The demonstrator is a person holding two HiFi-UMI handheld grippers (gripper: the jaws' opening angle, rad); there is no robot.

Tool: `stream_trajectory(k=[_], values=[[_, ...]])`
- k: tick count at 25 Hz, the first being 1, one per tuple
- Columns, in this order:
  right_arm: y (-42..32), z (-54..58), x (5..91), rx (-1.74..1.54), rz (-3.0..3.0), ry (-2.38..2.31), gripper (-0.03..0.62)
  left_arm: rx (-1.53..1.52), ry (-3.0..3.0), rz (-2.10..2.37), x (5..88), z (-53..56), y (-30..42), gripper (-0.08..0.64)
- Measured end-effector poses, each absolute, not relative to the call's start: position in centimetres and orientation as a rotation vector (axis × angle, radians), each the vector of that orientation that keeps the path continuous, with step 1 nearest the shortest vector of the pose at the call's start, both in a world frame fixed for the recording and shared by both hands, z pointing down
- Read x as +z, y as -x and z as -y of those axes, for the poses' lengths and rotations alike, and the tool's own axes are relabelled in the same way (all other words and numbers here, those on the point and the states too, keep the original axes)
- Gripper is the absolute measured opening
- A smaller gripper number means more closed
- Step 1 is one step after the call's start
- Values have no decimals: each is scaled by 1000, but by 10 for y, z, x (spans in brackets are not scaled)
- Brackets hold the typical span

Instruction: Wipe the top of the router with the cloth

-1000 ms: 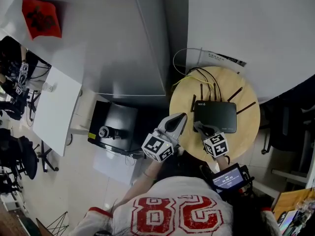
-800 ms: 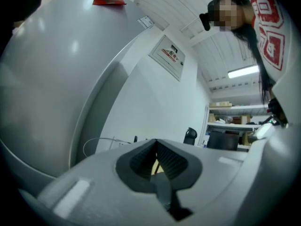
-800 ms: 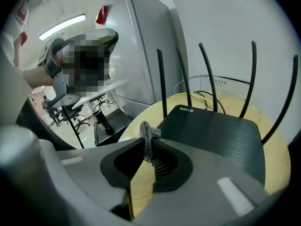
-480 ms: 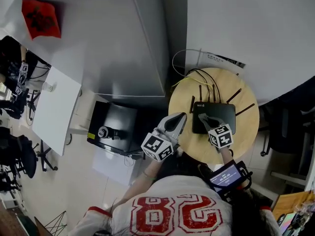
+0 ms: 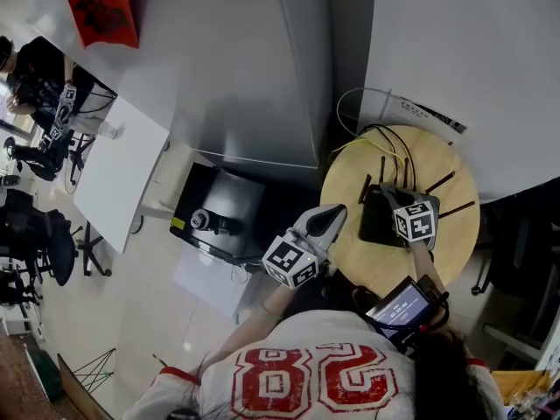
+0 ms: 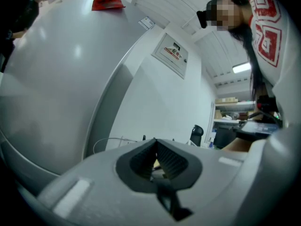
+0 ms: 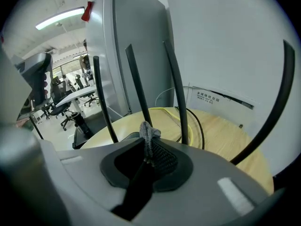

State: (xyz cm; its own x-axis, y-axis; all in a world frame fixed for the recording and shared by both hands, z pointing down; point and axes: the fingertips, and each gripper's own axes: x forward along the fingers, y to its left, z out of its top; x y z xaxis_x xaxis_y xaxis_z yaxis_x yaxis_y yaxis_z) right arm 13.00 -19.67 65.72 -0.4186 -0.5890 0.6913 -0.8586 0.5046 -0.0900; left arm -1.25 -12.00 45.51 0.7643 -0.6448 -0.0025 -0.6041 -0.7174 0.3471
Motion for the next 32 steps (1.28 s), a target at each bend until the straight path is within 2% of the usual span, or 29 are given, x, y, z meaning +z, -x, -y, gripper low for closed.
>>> stream_trajectory(k=[32], values=[[-96,40,660,794,2210,-1222,41,-199,-2656,741,457,97,-37,-2]])
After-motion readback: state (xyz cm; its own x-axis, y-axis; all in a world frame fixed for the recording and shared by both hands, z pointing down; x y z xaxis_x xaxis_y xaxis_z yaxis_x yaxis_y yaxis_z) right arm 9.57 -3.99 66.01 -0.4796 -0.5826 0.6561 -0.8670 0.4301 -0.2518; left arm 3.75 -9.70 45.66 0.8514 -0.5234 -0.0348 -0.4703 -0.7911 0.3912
